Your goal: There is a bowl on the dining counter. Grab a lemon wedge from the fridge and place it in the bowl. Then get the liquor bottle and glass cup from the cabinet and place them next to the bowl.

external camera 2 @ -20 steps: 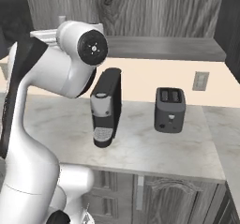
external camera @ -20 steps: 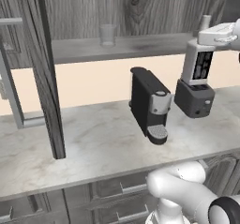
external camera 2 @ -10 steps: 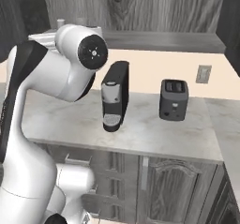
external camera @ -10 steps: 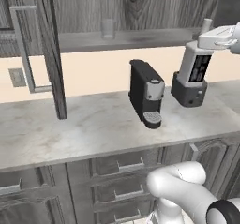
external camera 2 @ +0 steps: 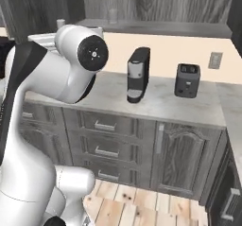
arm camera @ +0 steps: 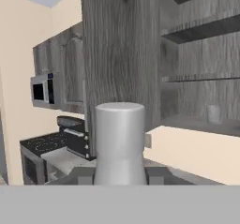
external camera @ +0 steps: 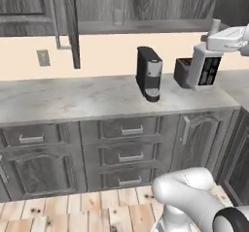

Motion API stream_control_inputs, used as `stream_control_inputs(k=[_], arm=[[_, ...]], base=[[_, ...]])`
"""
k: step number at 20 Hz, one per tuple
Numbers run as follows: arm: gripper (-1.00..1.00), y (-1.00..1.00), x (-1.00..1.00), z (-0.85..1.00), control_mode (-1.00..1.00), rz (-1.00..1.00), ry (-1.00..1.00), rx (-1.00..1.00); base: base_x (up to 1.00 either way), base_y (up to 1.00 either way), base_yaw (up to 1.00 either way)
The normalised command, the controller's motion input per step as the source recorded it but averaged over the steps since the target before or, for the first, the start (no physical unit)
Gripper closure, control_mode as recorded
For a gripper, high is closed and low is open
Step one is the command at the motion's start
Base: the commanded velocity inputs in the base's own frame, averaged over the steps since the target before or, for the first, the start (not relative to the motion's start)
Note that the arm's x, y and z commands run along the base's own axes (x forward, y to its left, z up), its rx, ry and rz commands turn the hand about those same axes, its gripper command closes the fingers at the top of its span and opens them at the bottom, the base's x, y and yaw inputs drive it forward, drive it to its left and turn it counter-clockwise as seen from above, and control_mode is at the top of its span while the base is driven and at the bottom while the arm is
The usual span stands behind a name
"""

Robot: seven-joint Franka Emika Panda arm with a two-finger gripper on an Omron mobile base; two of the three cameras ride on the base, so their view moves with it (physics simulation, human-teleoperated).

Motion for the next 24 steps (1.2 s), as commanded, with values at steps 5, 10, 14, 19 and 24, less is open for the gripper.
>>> stream_control_inputs(k=[5,10,14,19,24], arm=[[1.0,0.0,0.0,0.0,1.0,0.0,0.0,0.0],[1.0,0.0,0.0,0.0,1.0,0.0,0.0,0.0],[1.0,0.0,0.0,0.0,1.0,0.0,0.0,0.0],[1.0,0.0,0.0,0.0,1.0,0.0,0.0,0.0],[1.0,0.0,0.0,0.0,1.0,0.0,0.0,0.0]], base=[[-1.0,0.25,0.23],[-1.0,0.32,0.22],[-1.0,0.47,0.21],[-1.0,0.56,0.19],[-1.0,0.59,0.19]])
